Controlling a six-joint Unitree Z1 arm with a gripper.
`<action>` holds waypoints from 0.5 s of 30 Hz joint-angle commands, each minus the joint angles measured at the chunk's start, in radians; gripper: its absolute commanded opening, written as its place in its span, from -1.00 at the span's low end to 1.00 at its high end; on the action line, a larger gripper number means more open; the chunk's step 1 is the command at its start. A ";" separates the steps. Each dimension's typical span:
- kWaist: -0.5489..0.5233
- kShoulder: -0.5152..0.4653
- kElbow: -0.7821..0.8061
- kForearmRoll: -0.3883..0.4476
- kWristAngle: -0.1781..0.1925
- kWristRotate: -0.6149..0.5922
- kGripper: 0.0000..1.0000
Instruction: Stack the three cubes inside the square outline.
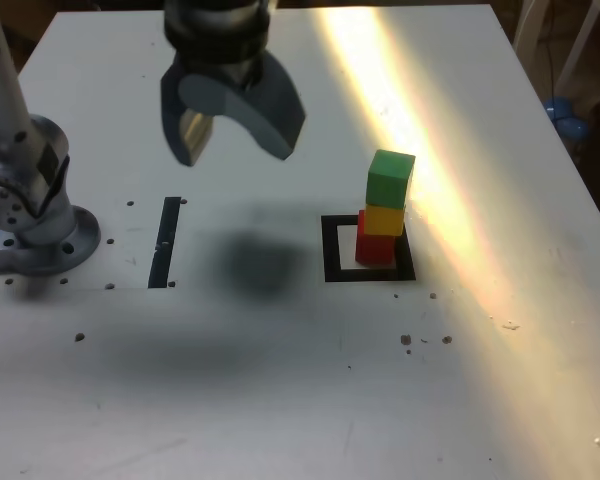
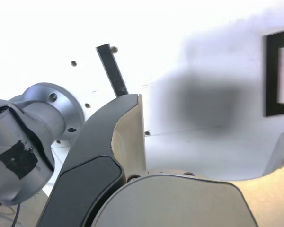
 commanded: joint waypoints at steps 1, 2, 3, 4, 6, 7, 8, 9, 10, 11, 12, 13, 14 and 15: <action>-0.001 -0.025 0.047 -0.034 -0.007 -0.024 1.00; -0.001 -0.033 0.070 -0.048 -0.009 -0.036 1.00; -0.001 -0.044 0.099 -0.066 -0.013 -0.051 1.00; -0.001 -0.051 0.118 -0.078 -0.015 -0.062 1.00; -0.001 -0.061 0.151 -0.098 -0.022 -0.078 1.00; -0.001 -0.066 0.166 -0.106 -0.026 -0.084 1.00; -0.001 -0.069 0.180 -0.114 -0.031 -0.090 1.00; -0.001 -0.071 0.194 -0.121 -0.036 -0.095 1.00; -0.001 -0.073 0.207 -0.128 -0.041 -0.099 1.00; -0.001 -0.074 0.221 -0.136 -0.046 -0.104 1.00; -0.001 -0.075 0.234 -0.144 -0.052 -0.108 1.00; -0.001 -0.075 0.249 -0.152 -0.059 -0.111 1.00; -0.001 -0.075 0.263 -0.160 -0.067 -0.115 1.00; -0.001 -0.076 0.277 -0.169 -0.074 -0.118 1.00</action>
